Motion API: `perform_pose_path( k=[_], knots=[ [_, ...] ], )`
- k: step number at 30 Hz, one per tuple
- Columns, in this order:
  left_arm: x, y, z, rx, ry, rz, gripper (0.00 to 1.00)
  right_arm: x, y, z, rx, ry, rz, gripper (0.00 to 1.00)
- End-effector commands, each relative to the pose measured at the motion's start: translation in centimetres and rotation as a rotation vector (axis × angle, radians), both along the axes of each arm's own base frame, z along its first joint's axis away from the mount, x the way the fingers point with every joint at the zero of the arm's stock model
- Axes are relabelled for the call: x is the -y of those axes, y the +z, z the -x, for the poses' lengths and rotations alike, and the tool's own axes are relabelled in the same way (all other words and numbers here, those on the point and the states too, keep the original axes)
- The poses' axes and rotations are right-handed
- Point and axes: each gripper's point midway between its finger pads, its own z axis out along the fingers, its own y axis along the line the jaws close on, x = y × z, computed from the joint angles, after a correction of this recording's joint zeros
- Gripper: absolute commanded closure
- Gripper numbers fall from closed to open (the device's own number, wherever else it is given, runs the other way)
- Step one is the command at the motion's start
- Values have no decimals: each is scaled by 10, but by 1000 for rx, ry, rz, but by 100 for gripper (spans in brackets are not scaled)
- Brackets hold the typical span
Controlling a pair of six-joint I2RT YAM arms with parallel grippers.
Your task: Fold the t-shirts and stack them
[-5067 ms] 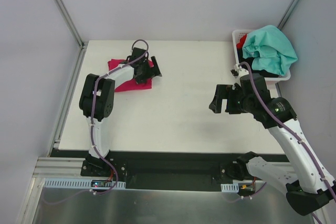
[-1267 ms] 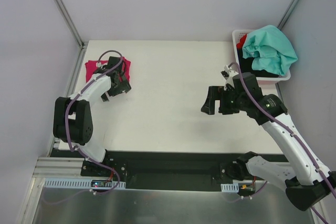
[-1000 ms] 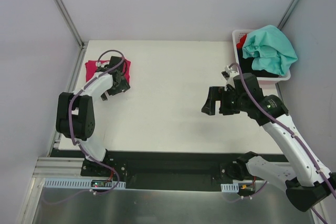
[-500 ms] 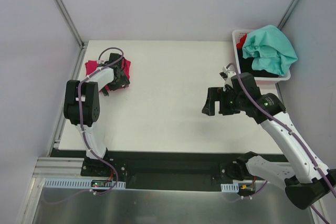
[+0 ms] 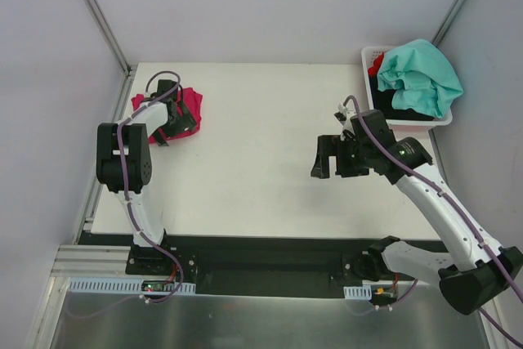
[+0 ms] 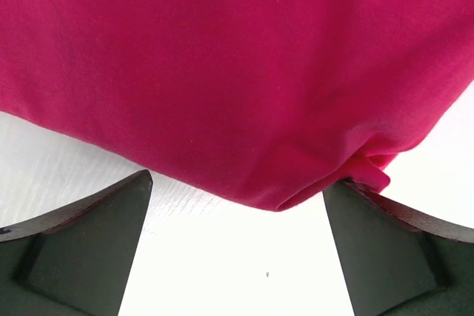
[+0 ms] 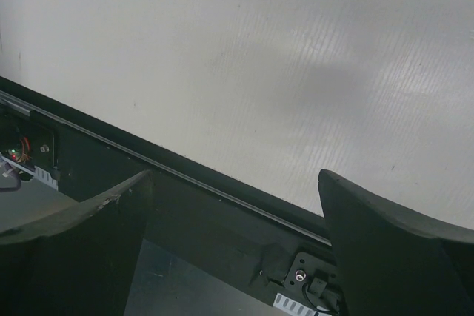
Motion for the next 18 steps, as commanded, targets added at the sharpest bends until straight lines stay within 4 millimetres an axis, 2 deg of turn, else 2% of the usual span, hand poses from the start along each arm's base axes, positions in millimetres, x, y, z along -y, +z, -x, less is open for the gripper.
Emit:
perform_pose_path(
  k=[1, 4, 5, 8, 10, 14, 18],
  knots=[
    [2, 30, -6, 77, -18, 18, 1, -9, 7, -6, 22, 23, -35, 4],
    [4, 48, -2, 111, -12, 35, 1, -12, 6, -4, 11, 25, -50, 4],
    [4, 59, 1, 129, -2, 33, 1, -12, 6, -3, 9, 27, -50, 4],
    [-2, 75, 11, 130, 36, 10, 1, -11, 7, -3, 13, 27, -53, 4],
    [-7, 76, 18, 112, 62, -12, 1, -11, 8, -2, 19, 22, -59, 4],
    [-31, 63, 38, 17, 146, -132, 1, -11, 6, 0, 17, 26, -62, 4],
    [-37, 52, 55, -68, 184, -162, 1, -11, 7, 1, 21, 32, -61, 4]
  ],
)
